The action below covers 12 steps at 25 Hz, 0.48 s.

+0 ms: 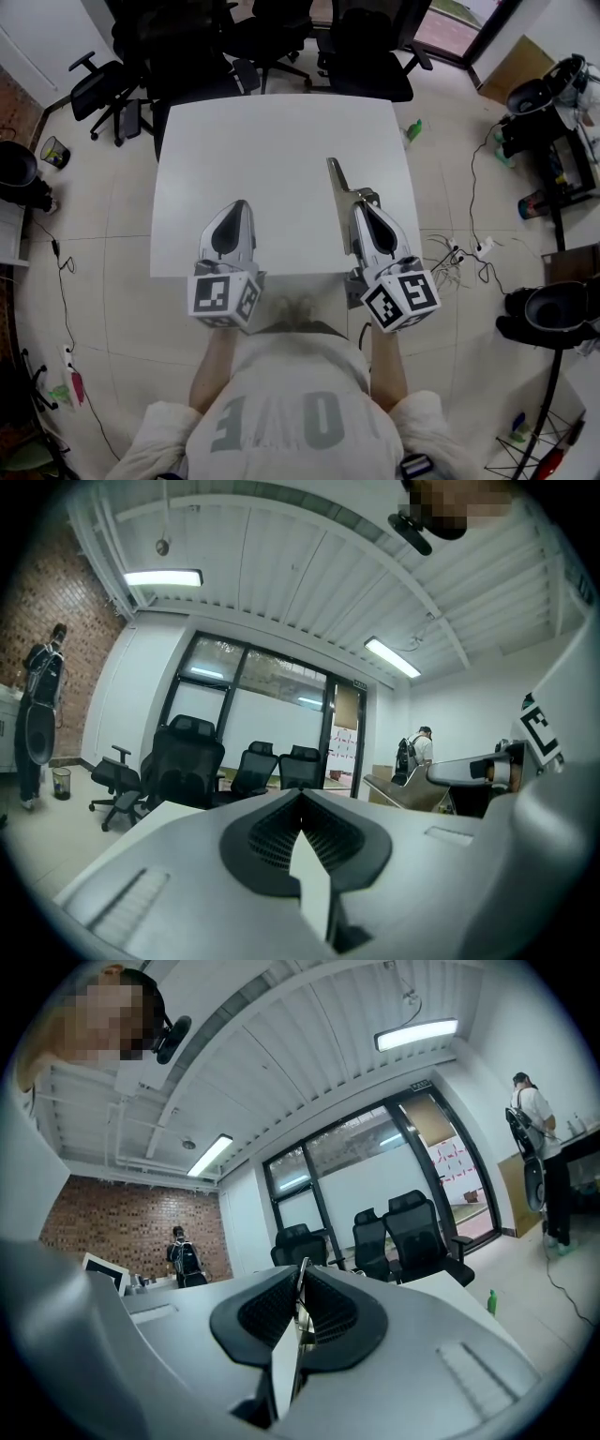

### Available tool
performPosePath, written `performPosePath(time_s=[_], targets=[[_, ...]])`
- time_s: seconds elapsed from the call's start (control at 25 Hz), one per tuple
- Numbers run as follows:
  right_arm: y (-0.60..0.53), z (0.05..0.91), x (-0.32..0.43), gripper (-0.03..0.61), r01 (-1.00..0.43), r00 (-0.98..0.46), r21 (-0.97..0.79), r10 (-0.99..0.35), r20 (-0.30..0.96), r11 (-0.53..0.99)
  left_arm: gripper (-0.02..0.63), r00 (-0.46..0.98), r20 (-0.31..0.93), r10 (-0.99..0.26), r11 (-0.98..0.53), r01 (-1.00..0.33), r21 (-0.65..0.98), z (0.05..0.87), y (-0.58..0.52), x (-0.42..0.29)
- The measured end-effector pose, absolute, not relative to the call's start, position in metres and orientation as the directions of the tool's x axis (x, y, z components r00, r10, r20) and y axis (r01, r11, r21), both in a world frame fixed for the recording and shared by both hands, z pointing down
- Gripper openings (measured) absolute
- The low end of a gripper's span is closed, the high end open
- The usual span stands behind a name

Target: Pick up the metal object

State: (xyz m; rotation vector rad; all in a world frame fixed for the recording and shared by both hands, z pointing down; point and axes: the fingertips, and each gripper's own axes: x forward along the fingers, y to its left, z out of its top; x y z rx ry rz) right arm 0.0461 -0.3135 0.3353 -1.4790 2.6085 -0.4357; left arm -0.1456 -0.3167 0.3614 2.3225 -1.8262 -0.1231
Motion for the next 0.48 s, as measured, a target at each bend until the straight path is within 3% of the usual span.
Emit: performPosePath(time_s=[0.48], targets=[[-0.254,0.336,0.025,0.031,-0.824,-0.513,-0.286,-0.858,0.007,0.49,-0.002,0.181,0.056,-0.982,-0.168,-0.967,0.191,0.381,-0.257,-0.19]])
